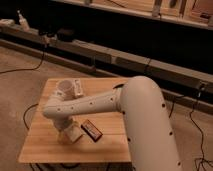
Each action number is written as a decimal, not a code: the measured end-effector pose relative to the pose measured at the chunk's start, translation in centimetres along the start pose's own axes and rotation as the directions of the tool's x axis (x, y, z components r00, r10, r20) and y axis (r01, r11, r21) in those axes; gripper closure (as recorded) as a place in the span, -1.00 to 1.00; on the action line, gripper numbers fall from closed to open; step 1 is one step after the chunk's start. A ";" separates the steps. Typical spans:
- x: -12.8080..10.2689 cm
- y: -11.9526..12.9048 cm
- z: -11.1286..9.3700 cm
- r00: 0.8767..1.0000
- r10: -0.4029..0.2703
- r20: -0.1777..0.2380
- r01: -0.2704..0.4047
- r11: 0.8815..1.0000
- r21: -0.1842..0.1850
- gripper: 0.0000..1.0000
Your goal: Wipe the white sponge on the table
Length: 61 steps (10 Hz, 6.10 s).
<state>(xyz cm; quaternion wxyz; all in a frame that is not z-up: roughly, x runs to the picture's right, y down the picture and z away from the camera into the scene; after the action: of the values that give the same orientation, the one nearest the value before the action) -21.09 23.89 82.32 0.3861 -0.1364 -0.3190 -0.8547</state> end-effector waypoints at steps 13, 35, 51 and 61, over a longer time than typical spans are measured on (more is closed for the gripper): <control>7.8 -0.7 -0.3 0.988 -0.140 -0.070 0.145 0.986 0.081 0.78; 6.2 0.4 0.0 0.981 -0.141 -0.134 0.149 0.988 0.052 0.38; 8.5 -2.9 -0.6 0.949 -0.261 -0.176 0.263 0.965 -0.014 0.38; -5.0 -4.5 -0.6 0.981 -0.182 -0.060 0.184 0.982 0.038 0.38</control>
<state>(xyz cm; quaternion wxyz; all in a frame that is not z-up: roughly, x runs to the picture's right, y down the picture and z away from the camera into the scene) -21.13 28.67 77.46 0.3176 -0.0738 -0.3377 -0.8830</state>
